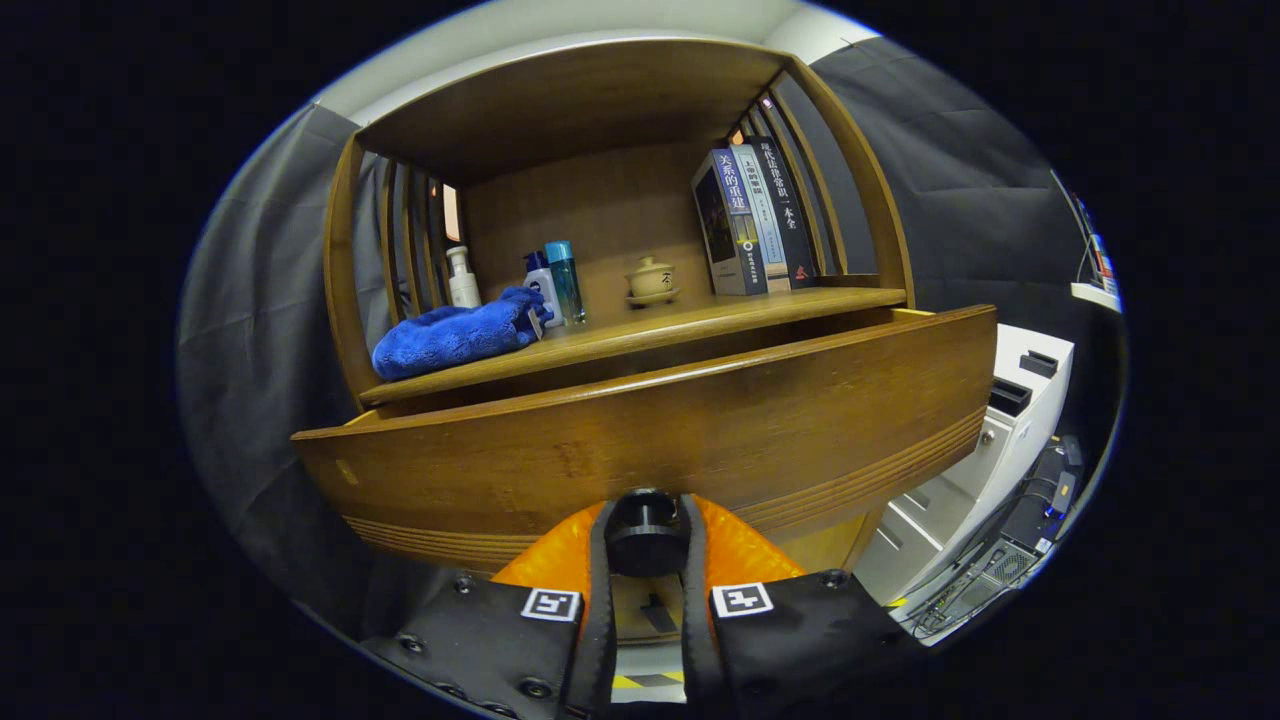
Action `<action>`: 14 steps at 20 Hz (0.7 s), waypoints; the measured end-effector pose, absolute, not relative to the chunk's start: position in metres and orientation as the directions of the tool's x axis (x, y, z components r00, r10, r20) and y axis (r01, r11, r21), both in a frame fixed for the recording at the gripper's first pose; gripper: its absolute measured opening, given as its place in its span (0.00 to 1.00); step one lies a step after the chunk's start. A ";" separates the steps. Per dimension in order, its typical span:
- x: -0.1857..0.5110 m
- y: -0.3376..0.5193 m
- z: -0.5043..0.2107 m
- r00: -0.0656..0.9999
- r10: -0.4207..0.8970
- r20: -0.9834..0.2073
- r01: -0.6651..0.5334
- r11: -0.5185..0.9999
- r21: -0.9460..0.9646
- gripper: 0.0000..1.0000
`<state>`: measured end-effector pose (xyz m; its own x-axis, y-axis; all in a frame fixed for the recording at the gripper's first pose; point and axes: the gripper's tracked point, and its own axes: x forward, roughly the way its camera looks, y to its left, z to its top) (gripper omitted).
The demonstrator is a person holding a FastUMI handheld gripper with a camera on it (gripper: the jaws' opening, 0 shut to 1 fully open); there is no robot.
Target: Pull open the drawer, take out the items inside it, and place them on the countertop above the cabinet.
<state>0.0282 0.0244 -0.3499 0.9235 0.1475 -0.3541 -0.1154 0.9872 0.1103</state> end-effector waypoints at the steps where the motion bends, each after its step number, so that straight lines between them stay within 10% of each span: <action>1: 0.028 0.024 -0.350 0.923 0.145 -0.357 -0.114 0.988 0.106 0.35; 14: -0.023 0.013 -0.349 0.915 0.153 -0.374 -0.131 0.988 0.084 0.35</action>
